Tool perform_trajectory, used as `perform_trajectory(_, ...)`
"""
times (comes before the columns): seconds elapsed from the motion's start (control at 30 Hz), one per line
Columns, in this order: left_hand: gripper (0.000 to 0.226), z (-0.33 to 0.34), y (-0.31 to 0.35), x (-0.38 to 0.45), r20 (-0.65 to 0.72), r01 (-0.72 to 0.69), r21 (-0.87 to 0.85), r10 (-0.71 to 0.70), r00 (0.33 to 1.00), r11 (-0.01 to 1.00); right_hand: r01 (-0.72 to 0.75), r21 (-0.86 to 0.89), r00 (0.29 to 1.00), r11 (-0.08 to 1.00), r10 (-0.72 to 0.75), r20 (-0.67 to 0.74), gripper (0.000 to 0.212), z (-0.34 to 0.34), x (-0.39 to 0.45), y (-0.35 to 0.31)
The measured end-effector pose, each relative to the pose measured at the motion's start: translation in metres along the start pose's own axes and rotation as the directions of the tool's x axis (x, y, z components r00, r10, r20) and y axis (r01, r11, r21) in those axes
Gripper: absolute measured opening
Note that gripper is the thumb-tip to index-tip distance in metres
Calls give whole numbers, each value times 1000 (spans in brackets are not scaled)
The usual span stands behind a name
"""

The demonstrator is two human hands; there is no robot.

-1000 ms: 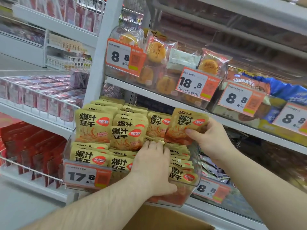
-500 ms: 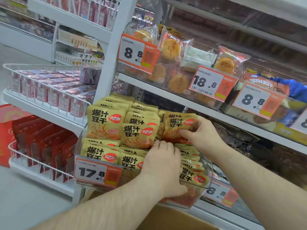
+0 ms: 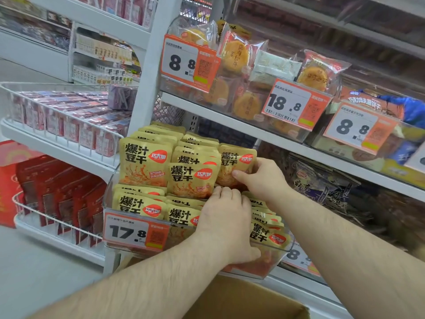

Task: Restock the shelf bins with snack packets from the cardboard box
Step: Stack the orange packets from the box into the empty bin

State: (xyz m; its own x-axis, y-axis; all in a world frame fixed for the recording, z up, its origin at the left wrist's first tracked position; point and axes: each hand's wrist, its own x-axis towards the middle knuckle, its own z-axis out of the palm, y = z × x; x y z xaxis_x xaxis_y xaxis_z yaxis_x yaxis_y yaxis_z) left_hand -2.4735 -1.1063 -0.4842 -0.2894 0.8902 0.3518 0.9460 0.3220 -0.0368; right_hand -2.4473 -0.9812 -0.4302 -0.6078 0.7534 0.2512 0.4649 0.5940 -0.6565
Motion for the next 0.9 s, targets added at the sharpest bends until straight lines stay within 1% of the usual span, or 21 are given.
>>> perform_trajectory(0.07,99,-1,0,0,6,-2,8,2,1000,1000,1,-108,999,994,-5,-35,18,0,0,-3)
perform_trajectory(0.1,99,-1,0,0,10,-3,10,3,1000,1000,-5,-130,999,992,0,-40,18,-1,0,-4)
perform_trajectory(0.3,97,-3,0,0,29,-2,8,2,1000,1000,-80,-176,997,981,81,-2,17,2,4,2)
perform_trajectory(0.4,98,-2,0,1,44,-6,21,5,999,1000,-117,-181,993,976,116,-14,22,8,8,7)
perform_trajectory(0.53,101,-3,0,1,35,-2,27,1,999,1000,-114,-173,993,978,114,-9,21,12,5,10)
perform_trajectory(0.67,103,-2,1,1,40,-6,33,5,999,999,-113,-208,993,972,115,1,21,13,4,8)
perform_trajectory(0.8,101,-3,1,2,73,-8,41,5,997,999,-103,-224,992,969,117,51,31,18,9,7)
perform_trajectory(0.9,100,-5,0,2,101,-13,50,8,995,999,-134,-260,985,956,158,73,46,20,13,7)
